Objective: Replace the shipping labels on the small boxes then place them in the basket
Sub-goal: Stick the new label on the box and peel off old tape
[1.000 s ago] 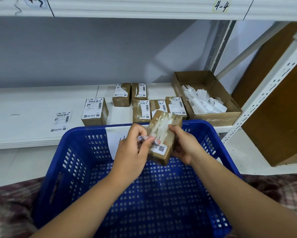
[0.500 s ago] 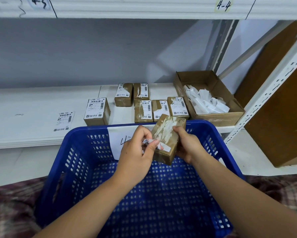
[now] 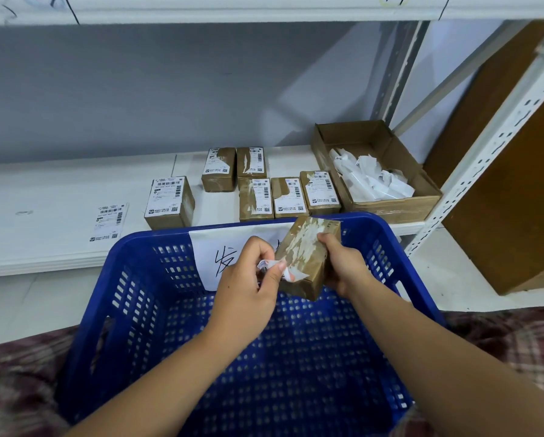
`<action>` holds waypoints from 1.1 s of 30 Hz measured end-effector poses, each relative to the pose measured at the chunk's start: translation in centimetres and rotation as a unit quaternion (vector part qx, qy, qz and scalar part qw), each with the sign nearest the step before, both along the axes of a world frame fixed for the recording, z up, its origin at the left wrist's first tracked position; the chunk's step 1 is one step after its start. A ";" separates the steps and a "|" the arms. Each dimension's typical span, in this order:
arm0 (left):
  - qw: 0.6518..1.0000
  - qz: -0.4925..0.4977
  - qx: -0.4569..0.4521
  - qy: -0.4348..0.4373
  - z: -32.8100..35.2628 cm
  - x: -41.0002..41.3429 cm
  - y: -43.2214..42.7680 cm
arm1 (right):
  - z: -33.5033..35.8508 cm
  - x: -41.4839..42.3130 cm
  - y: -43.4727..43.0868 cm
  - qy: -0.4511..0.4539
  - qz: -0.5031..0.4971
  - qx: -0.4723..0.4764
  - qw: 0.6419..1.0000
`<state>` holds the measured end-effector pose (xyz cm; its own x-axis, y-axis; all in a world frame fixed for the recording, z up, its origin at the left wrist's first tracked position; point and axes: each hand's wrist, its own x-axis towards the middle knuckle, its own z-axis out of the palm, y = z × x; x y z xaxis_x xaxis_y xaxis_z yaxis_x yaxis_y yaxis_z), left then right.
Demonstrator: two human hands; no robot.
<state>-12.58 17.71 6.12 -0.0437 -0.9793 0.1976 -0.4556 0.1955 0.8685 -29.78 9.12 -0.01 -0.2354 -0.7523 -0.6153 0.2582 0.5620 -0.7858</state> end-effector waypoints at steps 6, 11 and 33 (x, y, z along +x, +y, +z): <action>0.992 0.097 0.014 0.083 0.5 2.1 -1.9 | -0.5 -1.2 0.7 -0.008 0.013 0.020 1.000; 0.982 0.092 0.082 0.142 -0.7 3.0 -3.2 | -0.5 1.0 0.8 -0.013 0.104 -0.021 0.994; 0.954 0.146 0.129 0.227 -2.1 2.4 -8.3 | -0.9 3.2 -5.3 0.096 0.091 -0.059 0.989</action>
<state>-10.20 9.43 4.05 0.2715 -0.9551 -0.1183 -0.0231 -0.1293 0.9913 -26.63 3.83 -0.93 -0.1933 -0.8567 -0.4782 0.0002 0.4873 -0.8732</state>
